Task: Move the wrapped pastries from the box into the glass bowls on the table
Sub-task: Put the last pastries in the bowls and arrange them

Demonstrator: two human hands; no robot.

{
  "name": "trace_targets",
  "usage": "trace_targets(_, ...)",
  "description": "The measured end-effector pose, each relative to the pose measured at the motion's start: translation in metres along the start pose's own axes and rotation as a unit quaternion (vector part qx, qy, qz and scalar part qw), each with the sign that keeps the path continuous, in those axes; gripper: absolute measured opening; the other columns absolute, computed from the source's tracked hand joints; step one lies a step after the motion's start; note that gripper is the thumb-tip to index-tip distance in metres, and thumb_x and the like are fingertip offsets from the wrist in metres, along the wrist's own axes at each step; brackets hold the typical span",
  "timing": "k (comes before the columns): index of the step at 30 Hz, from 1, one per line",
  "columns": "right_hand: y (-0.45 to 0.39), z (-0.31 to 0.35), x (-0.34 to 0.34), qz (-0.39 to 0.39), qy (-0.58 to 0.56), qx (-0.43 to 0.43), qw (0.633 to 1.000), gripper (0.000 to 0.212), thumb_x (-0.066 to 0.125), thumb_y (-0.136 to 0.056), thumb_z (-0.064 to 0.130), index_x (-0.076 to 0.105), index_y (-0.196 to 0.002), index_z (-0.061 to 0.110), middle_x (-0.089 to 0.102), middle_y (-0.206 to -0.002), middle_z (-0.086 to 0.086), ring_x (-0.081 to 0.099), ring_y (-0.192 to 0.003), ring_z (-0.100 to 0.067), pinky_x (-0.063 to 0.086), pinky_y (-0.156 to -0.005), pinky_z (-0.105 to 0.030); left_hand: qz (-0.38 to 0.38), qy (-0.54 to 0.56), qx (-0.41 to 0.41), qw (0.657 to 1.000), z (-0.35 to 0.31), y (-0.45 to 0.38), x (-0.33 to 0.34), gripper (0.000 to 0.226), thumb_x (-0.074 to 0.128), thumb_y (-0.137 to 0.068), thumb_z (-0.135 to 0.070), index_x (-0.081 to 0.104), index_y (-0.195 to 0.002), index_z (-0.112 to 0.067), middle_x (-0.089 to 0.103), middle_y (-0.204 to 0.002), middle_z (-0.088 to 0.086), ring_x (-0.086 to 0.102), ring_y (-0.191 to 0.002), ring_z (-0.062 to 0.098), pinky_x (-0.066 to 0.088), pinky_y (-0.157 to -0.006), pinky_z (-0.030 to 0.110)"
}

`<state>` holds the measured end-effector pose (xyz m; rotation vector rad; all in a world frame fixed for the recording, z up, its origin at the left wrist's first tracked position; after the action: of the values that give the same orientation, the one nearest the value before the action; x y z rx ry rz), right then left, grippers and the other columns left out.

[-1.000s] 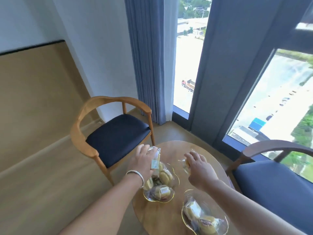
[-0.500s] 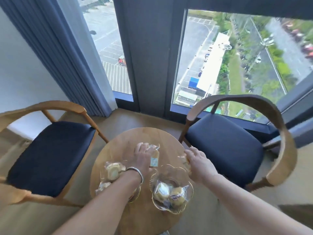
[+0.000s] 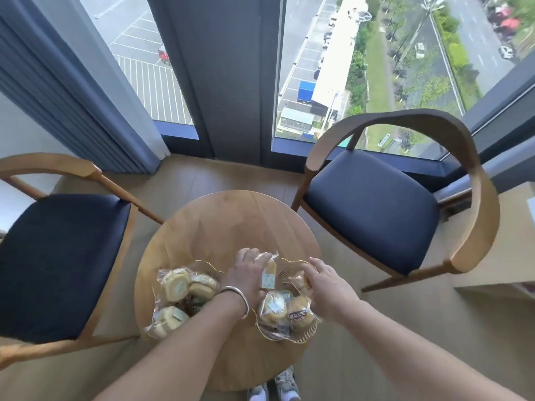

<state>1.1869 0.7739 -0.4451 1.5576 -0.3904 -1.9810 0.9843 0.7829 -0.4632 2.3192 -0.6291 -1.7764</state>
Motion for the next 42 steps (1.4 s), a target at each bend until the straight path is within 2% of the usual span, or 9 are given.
trace_targets(9,-0.037,-0.011,0.046,0.047,-0.030,0.000,0.998,0.087,0.063,-0.079,0.009,0.016,-0.151,0.025,0.010,-0.161,-0.002,0.017,-0.146,-0.022,0.036,-0.110,-0.032,0.030,0.053,-0.002,0.998,-0.004,-0.026,0.062,0.084,0.076,-0.071,-0.041,0.029,-0.138,-0.023,0.033,-0.142,-0.006,0.018,-0.136,0.017,0.040,-0.101,0.033)
trace_targets(14,-0.055,-0.017,0.070,0.057,-0.036,-0.010,0.998,0.084,0.064,-0.087,0.026,0.012,-0.153,0.021,0.011,-0.162,-0.001,0.008,-0.149,-0.021,0.019,-0.118,-0.031,0.061,0.040,-0.012,0.997,0.000,-0.036,0.089,0.081,0.077,-0.072,-0.038,0.030,-0.136,-0.023,0.016,-0.155,0.002,0.011,-0.141,0.020,0.040,-0.101,0.036)
trace_targets(18,-0.065,-0.019,0.080,0.039,-0.050,-0.010,0.998,0.076,0.061,-0.084,0.025,0.022,-0.149,0.021,0.010,-0.162,-0.005,0.011,-0.148,-0.023,0.022,-0.116,-0.032,0.069,0.027,-0.012,0.997,0.003,-0.040,0.104,0.083,0.077,-0.072,-0.038,0.030,-0.139,-0.026,0.015,-0.151,0.003,0.010,-0.139,0.020,0.044,-0.094,0.035)
trace_targets(23,-0.068,-0.026,0.087,-0.017,-0.104,0.000,0.994,0.066,0.064,-0.072,0.021,0.039,-0.132,0.012,0.037,-0.137,-0.005,0.037,-0.127,-0.022,0.029,-0.101,-0.020,0.056,0.047,0.001,0.997,0.002,-0.045,0.113,0.096,0.075,-0.072,-0.041,0.017,-0.146,-0.022,0.024,-0.145,-0.002,0.010,-0.139,0.015,0.041,-0.097,0.030)
trace_targets(26,-0.073,-0.029,0.088,-0.034,-0.119,0.000,0.992,0.059,0.065,-0.070,0.023,0.046,-0.125,0.012,0.050,-0.121,-0.003,0.044,-0.118,-0.022,0.033,-0.098,-0.023,0.052,0.044,0.013,0.998,-0.001,-0.046,0.116,0.088,0.075,-0.072,-0.043,0.025,-0.142,-0.022,0.026,-0.148,-0.006,0.008,-0.142,0.011,0.038,-0.100,0.027)
trace_targets(29,-0.079,-0.030,0.086,-0.045,-0.077,-0.007,0.996,0.055,0.066,-0.071,0.031,0.054,-0.122,0.017,0.057,-0.123,0.003,0.043,-0.127,-0.018,0.035,-0.103,-0.032,0.050,0.036,0.038,0.997,0.000,-0.046,0.117,0.077,0.075,-0.072,-0.044,0.037,-0.135,-0.022,0.026,-0.151,-0.005,0.010,-0.143,0.013,0.038,-0.100,0.026)
trace_targets(34,-0.083,-0.043,0.075,-0.025,-0.136,0.032,0.990,0.056,0.070,-0.070,0.035,0.059,-0.124,0.027,0.046,-0.115,0.006,0.049,-0.107,-0.016,0.045,-0.089,-0.031,0.028,0.061,0.053,0.996,0.004,-0.052,0.106,0.066,0.073,-0.065,-0.054,0.051,-0.121,-0.026,0.042,-0.129,-0.004,0.034,-0.125,0.016,0.047,-0.084,0.032)
trace_targets(39,-0.087,-0.055,0.065,-0.030,-0.162,0.095,0.982,0.052,0.069,-0.075,0.043,0.051,-0.120,0.024,0.061,-0.102,0.007,0.058,-0.093,-0.018,0.046,-0.077,-0.032,0.064,0.096,-0.035,0.993,0.004,-0.064,0.097,0.054,0.054,-0.077,-0.067,0.047,-0.114,-0.028,0.064,-0.102,-0.003,0.060,-0.095,0.023,0.044,-0.071,0.034)
trace_targets(42,-0.089,-0.051,0.066,-0.043,-0.115,0.096,0.988,0.043,0.065,-0.084,0.044,0.057,-0.119,0.020,0.062,-0.109,0.001,0.056,-0.102,-0.021,0.044,-0.079,-0.032,0.033,0.120,-0.081,0.989,0.001,-0.068,0.094,0.047,0.052,-0.084,-0.061,0.059,-0.107,-0.021,0.058,-0.107,0.000,0.054,-0.101,0.022,0.046,-0.079,0.035)
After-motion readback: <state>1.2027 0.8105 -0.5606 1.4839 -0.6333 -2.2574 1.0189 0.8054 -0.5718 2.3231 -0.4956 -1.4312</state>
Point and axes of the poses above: each hand's wrist, its own y-axis away from the middle knuckle, its own x-axis out of the palm, z = x × y, the point moved 3 cm from there along -y, towards the middle knuckle
